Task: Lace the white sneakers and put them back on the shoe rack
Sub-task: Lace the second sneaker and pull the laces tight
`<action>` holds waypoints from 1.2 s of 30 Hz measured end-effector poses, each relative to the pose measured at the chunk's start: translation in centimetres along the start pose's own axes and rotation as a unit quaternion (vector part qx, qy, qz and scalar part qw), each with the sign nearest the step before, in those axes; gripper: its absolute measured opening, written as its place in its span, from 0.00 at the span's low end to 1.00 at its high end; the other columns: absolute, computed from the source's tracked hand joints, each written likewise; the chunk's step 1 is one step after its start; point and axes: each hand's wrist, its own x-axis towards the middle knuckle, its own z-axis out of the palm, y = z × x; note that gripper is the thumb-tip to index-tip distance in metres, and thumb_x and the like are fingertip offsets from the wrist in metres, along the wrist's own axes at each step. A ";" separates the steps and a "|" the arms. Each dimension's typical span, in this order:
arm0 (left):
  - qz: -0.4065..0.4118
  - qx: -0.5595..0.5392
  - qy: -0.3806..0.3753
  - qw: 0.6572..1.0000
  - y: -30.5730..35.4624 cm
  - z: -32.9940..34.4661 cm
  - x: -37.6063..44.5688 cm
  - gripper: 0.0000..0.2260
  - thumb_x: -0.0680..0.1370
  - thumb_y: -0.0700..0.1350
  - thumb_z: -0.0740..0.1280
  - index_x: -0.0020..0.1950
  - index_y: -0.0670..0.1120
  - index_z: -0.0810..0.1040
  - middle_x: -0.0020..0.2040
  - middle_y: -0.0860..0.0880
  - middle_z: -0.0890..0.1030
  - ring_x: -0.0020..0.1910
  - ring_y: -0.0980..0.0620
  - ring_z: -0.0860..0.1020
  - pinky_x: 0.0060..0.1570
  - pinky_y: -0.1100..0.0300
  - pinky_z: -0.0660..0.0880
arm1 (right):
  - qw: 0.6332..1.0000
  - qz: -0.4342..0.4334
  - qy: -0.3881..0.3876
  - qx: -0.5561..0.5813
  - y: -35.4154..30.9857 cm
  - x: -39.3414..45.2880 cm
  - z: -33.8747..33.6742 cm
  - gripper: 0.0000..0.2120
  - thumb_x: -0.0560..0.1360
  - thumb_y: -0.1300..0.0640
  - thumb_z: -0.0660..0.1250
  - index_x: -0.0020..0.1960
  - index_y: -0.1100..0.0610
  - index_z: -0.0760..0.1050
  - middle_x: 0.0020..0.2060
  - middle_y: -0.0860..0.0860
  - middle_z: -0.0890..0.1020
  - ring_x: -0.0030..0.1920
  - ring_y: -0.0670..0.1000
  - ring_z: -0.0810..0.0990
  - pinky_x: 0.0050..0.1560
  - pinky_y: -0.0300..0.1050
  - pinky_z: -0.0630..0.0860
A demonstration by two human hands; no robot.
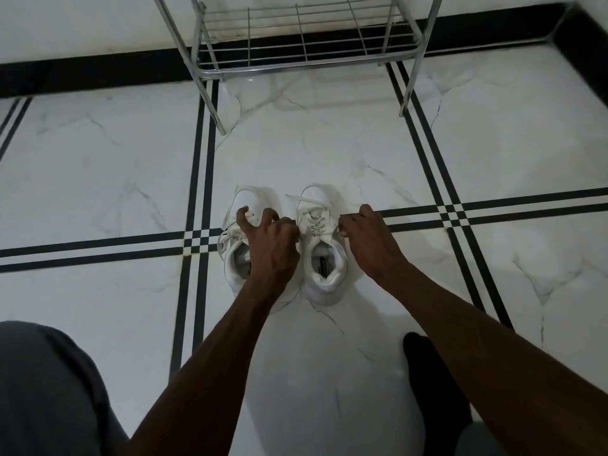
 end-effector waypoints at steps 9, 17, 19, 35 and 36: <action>-0.012 -0.019 -0.027 0.999 0.8 -0.1 -0.2 0.13 0.68 0.35 0.65 0.42 0.50 0.85 0.42 0.53 0.85 0.58 0.46 0.76 0.73 0.29 0.49 | 0.997 0.064 -0.042 0.015 -0.6 -0.2 -0.1 0.10 0.70 0.69 0.64 0.46 0.57 0.77 0.40 0.53 0.83 0.47 0.58 0.79 0.50 0.52 0.71; 0.004 -0.078 -0.031 0.996 0.1 2.0 -0.4 0.09 0.76 0.37 0.64 0.53 0.46 0.80 0.51 0.47 0.84 0.63 0.40 0.75 0.72 0.32 0.54 | 0.945 0.149 -0.172 0.236 0.8 1.4 -0.9 0.04 0.79 0.56 0.65 0.46 0.54 0.74 0.40 0.50 0.81 0.43 0.54 0.80 0.47 0.53 0.76; 0.006 -0.087 -0.026 0.996 0.0 1.9 -0.3 0.08 0.78 0.38 0.63 0.52 0.46 0.80 0.51 0.47 0.84 0.63 0.41 0.75 0.72 0.32 0.53 | 0.929 0.160 -0.167 0.290 0.8 1.3 -1.2 0.04 0.79 0.57 0.66 0.46 0.56 0.75 0.37 0.49 0.80 0.39 0.52 0.79 0.42 0.50 0.75; -0.010 -0.190 -0.020 0.982 -0.8 1.9 -0.1 0.15 0.68 0.34 0.66 0.51 0.45 0.82 0.50 0.51 0.84 0.73 0.47 0.70 0.72 0.39 0.50 | 0.977 0.140 -0.062 0.150 -0.4 0.4 -1.0 0.09 0.69 0.72 0.67 0.42 0.59 0.79 0.41 0.55 0.78 0.46 0.58 0.79 0.42 0.51 0.74; -0.013 -0.188 -0.020 0.982 -0.7 1.9 -0.2 0.15 0.68 0.34 0.66 0.52 0.46 0.82 0.50 0.51 0.84 0.73 0.47 0.70 0.72 0.39 0.50 | 0.978 0.145 -0.061 0.134 -0.6 0.4 -1.1 0.08 0.70 0.70 0.67 0.42 0.58 0.79 0.42 0.54 0.79 0.47 0.58 0.79 0.45 0.51 0.72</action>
